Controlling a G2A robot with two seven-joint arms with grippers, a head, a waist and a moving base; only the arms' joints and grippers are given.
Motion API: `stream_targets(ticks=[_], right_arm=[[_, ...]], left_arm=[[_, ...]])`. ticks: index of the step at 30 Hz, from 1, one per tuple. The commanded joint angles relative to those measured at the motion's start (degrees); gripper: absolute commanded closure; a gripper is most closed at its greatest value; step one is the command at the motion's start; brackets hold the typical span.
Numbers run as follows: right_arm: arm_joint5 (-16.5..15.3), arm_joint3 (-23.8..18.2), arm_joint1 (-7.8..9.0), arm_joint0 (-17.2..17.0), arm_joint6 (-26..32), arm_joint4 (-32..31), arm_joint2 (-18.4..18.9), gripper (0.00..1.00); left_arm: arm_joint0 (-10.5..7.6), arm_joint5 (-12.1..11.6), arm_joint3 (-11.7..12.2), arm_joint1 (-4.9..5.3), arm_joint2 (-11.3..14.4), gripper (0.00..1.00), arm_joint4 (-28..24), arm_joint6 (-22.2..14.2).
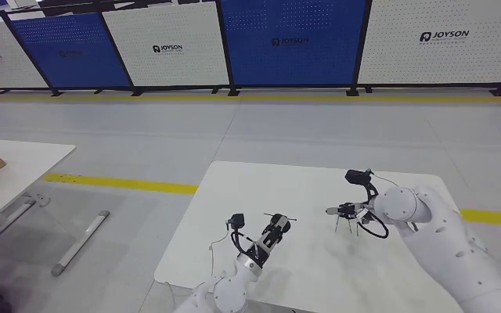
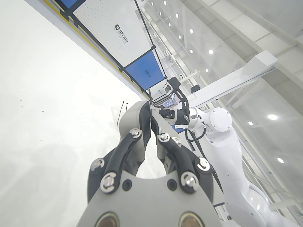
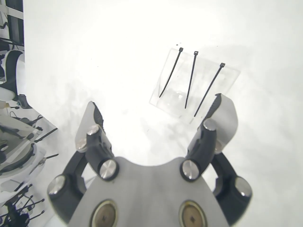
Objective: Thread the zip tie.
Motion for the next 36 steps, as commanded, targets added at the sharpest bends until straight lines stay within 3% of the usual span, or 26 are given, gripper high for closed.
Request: stream_targets(ticks=[1,2,4,7,8,9,16,24,36], right_arm=[[0.45,-0.12,-0.02,-0.01,-0.09,-0.44,0.14,0.46],[1.08,-0.27,-0.04,0.01,-0.24,-0.93,0.14,0.54],[1.99,-0.64,-0.12,-0.04,-0.27,-1.34,0.21,0.54],[3.8,-0.86,-0.19,0.03,-0.39,-2.47,0.32,0.62],[4.27,-0.96,-0.22,0.03,-0.27,-2.87,0.27,0.72],[5.19,-0.86,-0.26,0.07,-0.11,-3.25,0.3,0.75],[8.32,1.36,-1.08,0.96,1.16,-4.64,-0.73,0.72],[10.76,4.63,-2.44,2.69,1.41,-6.67,-2.52,0.79],[9.16,10.09,-5.11,5.21,1.38,-5.8,-4.55,0.78]], left_arm=[[0.0,0.0,0.0,0.0,0.0,1.0,0.0,0.0],[0.0,0.0,0.0,0.0,0.0,1.0,0.0,0.0],[0.0,0.0,0.0,0.0,0.0,1.0,0.0,0.0],[0.0,0.0,0.0,0.0,0.0,1.0,0.0,0.0],[0.0,0.0,0.0,0.0,0.0,1.0,0.0,0.0],[0.0,0.0,0.0,0.0,0.0,1.0,0.0,0.0],[0.0,0.0,0.0,0.0,0.0,1.0,0.0,0.0],[0.0,0.0,0.0,0.0,0.0,1.0,0.0,0.0],[-0.02,0.08,-0.16,-0.01,0.0,1.0,-0.02,-0.08]])
